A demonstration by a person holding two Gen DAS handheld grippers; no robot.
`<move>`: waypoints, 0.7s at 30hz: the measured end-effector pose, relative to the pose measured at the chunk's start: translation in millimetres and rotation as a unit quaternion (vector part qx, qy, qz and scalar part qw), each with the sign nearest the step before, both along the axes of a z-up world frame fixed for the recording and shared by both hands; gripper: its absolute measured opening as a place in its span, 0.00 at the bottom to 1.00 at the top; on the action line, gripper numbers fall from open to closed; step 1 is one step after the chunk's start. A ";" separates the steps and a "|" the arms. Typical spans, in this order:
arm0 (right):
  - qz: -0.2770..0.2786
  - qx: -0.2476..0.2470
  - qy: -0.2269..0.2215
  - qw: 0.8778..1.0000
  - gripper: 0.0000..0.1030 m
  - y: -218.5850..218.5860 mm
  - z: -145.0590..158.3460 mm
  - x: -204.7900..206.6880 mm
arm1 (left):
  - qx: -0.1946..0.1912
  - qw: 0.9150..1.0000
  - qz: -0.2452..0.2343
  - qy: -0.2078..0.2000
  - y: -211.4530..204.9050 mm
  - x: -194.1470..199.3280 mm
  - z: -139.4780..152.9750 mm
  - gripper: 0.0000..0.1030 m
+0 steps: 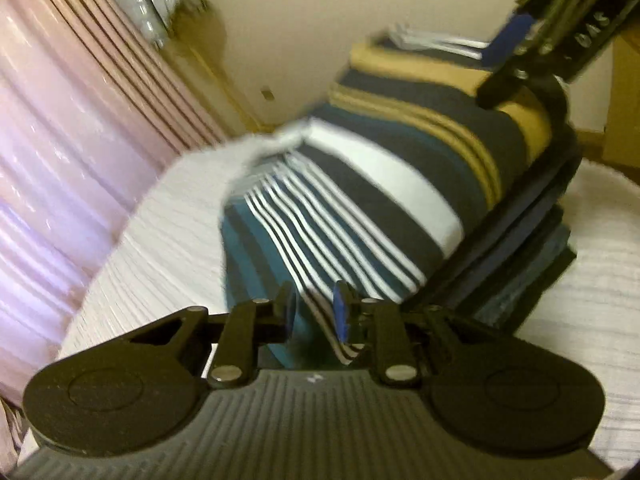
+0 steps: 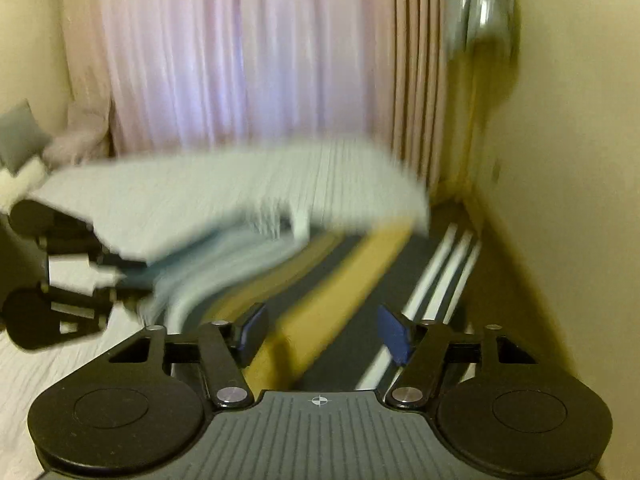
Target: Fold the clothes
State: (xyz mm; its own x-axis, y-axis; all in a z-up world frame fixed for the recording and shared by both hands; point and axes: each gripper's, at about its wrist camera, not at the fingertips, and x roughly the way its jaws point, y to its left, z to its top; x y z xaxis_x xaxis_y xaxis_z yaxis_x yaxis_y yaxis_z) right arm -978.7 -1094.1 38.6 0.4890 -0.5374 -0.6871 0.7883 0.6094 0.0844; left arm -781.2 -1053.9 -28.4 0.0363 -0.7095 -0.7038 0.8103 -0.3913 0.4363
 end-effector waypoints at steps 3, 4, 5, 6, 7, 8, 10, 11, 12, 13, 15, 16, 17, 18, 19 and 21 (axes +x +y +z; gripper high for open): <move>-0.002 0.021 -0.009 1.000 0.61 1.3 -14.4 -4.4 | 0.011 1.000 -0.004 -0.001 2.0 -2.0 -7.3 0.18; -0.002 0.025 -0.013 1.000 0.61 2.5 -17.6 -6.0 | 0.011 1.000 -0.005 -0.001 3.9 -2.9 -5.9 0.18; -0.002 0.027 -0.014 1.000 0.61 2.8 -18.7 -6.7 | 0.010 1.000 -0.005 -0.001 5.9 -3.5 -1.9 0.18; -0.003 0.027 -0.016 1.000 0.61 1.7 -18.5 -6.9 | 0.008 1.000 -0.004 0.001 7.4 -3.5 1.9 0.18; -0.007 0.028 -0.019 0.999 0.61 -0.3 -19.4 -7.7 | 0.003 1.000 -0.002 0.004 8.3 -2.6 6.1 0.18; -0.011 0.028 -0.023 0.999 0.61 -1.6 -21.2 -8.2 | -0.004 1.000 0.002 0.010 9.8 -2.1 11.6 0.18; -0.019 0.027 -0.031 0.999 0.61 -1.7 -24.3 -8.3 | -0.018 0.999 0.007 0.029 14.0 -1.1 26.3 0.18; -0.022 0.025 -0.034 0.999 0.61 -1.0 -26.4 -8.4 | -0.021 0.999 0.005 0.040 15.7 -1.7 33.1 0.18; -0.023 0.024 -0.036 0.999 0.61 -0.5 -27.7 -8.8 | -0.024 0.999 0.002 0.048 16.7 -3.1 38.3 0.18; -0.023 0.024 -0.036 0.999 0.61 -0.4 -28.1 -9.0 | -0.023 0.998 -0.006 0.053 16.4 -6.2 40.4 0.18; -0.022 0.025 -0.037 0.999 0.61 0.3 -28.2 -10.8 | -0.019 0.998 -0.020 0.060 15.4 -12.6 43.2 0.18; -0.020 0.028 -0.038 0.999 0.61 -0.8 -27.2 -11.9 | -0.011 0.998 -0.025 0.058 13.1 -16.3 40.7 0.18; -0.018 0.033 -0.039 0.999 0.62 -1.7 -26.0 -13.7 | 0.000 0.998 -0.029 0.056 9.5 -19.4 36.2 0.19; -0.017 0.038 -0.042 0.998 0.62 -3.4 -23.4 -15.6 | 0.011 0.998 -0.029 0.054 6.1 -21.6 29.9 0.18; -0.020 0.046 -0.052 0.997 0.62 -5.9 -18.5 -18.6 | 0.019 0.998 -0.027 0.050 2.8 -22.7 23.3 0.18; -0.044 0.053 -0.081 0.994 0.62 -9.2 -7.2 -27.6 | 0.024 0.998 -0.019 0.051 0.1 -20.9 17.4 0.17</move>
State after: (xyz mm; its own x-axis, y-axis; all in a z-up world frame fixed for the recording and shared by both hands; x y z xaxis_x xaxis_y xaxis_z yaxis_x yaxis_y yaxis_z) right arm -1006.3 -1103.3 31.4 0.5524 -0.5106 -0.6589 0.8086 0.5202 0.2748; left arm -802.1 -1053.8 -11.0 -0.0629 -0.6750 -0.7351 0.8335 -0.4407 0.3333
